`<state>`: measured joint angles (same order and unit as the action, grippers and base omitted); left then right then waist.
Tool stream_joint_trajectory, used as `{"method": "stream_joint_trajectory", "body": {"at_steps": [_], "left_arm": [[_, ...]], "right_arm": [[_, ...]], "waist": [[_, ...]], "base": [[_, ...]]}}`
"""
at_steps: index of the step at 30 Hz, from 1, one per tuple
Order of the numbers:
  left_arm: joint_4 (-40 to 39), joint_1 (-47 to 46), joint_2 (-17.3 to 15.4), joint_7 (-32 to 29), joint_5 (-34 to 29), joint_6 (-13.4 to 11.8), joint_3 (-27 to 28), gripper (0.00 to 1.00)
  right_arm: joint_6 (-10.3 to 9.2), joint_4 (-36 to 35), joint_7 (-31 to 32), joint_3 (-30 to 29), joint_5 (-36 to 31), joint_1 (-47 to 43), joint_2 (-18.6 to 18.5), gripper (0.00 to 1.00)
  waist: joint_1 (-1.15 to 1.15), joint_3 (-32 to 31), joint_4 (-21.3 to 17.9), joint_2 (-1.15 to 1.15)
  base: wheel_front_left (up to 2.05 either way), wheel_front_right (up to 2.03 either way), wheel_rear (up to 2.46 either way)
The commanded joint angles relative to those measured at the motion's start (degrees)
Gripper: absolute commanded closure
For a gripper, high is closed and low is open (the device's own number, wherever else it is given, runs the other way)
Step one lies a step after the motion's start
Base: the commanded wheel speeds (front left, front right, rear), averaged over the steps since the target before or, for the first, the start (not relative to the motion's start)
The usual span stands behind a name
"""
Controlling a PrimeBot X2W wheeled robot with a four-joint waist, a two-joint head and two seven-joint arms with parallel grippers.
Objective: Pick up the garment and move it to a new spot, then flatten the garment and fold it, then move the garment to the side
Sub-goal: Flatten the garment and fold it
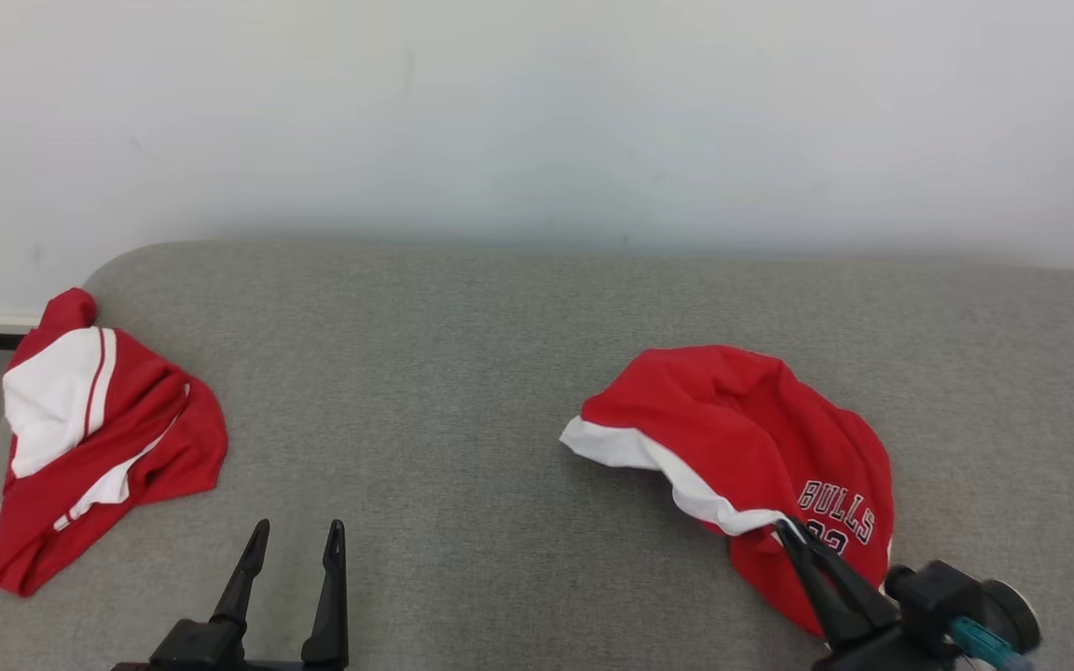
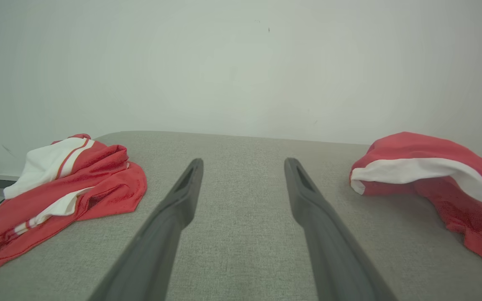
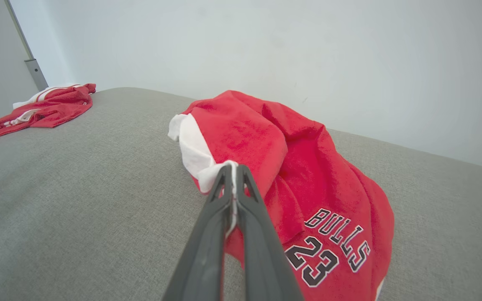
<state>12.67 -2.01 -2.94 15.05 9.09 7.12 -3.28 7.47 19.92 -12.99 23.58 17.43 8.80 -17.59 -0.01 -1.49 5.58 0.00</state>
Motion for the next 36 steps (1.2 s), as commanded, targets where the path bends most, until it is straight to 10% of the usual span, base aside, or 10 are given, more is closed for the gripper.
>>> {"method": "stream_joint_trajectory", "body": {"at_steps": [1, 9, 18, 19, 20, 36], "left_arm": [[-0.14, 0.85, 0.07, 0.19, 0.08, 0.23, -0.12, 0.00], [-0.28, 0.91, 0.06, 0.19, 0.18, 0.20, -0.05, 0.00], [0.25, -0.14, 0.05, 0.19, 0.61, 0.30, -0.77, 0.00], [0.30, -0.02, 0.05, 0.19, 0.61, 0.31, -0.65, 0.00], [0.30, 0.19, 0.05, 0.19, 0.56, 0.32, -0.57, 0.00], [-0.08, 1.28, 0.06, 0.19, -0.07, 0.41, 0.66, 0.00]], "right_arm": [[0.06, -3.29, 0.94, -2.04, -0.68, -3.27, -0.91, 1.00], [0.07, -21.05, 8.27, -17.34, -3.80, -18.17, -0.93, 1.00], [0.07, -23.68, 12.02, -26.17, -4.49, -25.11, 0.41, 1.00], [0.07, -24.03, 11.66, -26.24, -4.58, -24.93, 0.82, 0.33], [0.07, -24.11, 11.44, -26.09, -4.42, -24.87, 1.21, 0.00], [0.06, -27.84, 4.35, -23.14, -4.02, -20.87, 3.72, 0.00]], "waist": [[0.01, -0.67, -2.81, 0.00], [0.01, -0.25, -5.35, 0.00], [0.01, -0.14, -4.66, 0.00], [0.01, -0.18, -4.49, 0.00], [0.01, -0.23, -4.34, 0.00], [0.01, -1.16, -3.15, 0.00]], "base": [[0.00, 0.00, 0.00], [0.00, 0.00, 0.00], [0.00, 0.00, 0.00], [0.00, 0.00, 0.00], [0.00, 0.00, 0.00], [0.00, 0.00, 0.00]]}}
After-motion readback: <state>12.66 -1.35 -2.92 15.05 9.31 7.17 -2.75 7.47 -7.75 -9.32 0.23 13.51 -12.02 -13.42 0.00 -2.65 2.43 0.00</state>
